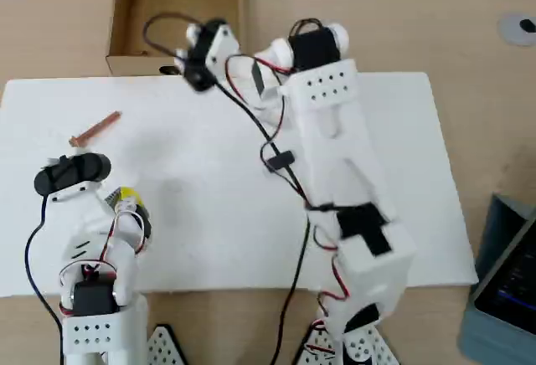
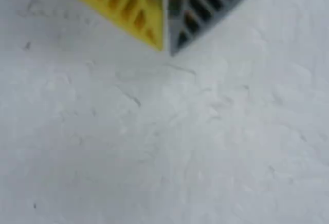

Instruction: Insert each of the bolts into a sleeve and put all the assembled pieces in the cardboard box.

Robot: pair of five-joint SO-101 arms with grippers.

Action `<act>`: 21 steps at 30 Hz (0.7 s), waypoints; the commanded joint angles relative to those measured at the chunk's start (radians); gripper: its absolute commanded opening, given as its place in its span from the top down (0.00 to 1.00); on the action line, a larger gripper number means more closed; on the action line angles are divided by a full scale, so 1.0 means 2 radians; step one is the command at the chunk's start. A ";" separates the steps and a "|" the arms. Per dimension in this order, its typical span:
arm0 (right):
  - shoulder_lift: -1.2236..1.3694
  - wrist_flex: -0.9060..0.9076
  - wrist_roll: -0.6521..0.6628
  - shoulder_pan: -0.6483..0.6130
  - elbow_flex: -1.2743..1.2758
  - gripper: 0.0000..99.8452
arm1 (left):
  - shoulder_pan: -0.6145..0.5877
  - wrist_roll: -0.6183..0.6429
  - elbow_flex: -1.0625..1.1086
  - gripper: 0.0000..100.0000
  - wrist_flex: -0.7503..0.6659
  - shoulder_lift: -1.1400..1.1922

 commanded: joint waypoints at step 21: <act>-0.100 -0.143 0.187 0.004 0.326 0.76 | -0.001 0.005 0.005 1.00 0.002 -0.005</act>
